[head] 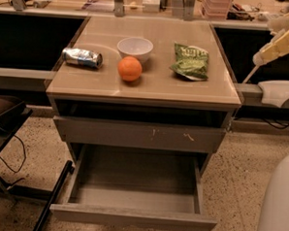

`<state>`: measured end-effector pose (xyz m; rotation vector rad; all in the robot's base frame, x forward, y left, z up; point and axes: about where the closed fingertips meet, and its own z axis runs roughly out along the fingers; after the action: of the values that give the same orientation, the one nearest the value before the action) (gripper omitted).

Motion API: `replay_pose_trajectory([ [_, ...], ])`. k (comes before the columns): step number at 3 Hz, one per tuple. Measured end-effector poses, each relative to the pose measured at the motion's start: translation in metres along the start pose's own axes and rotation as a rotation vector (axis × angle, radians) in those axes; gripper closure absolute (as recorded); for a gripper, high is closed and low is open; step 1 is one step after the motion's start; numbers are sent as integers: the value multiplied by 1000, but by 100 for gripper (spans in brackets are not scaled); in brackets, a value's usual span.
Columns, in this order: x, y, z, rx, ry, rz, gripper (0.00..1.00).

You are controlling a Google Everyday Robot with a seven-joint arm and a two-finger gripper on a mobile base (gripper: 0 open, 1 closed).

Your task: Place green jalapeno chip bag into middle drawer

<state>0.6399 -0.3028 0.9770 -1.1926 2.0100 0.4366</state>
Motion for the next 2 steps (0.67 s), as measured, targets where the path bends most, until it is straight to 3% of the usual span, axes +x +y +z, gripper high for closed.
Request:
replay_pose_trajectory([
  [1,0,0,0,0,0,0,0],
  [2,-7,-25,2,90,-26,11,0],
])
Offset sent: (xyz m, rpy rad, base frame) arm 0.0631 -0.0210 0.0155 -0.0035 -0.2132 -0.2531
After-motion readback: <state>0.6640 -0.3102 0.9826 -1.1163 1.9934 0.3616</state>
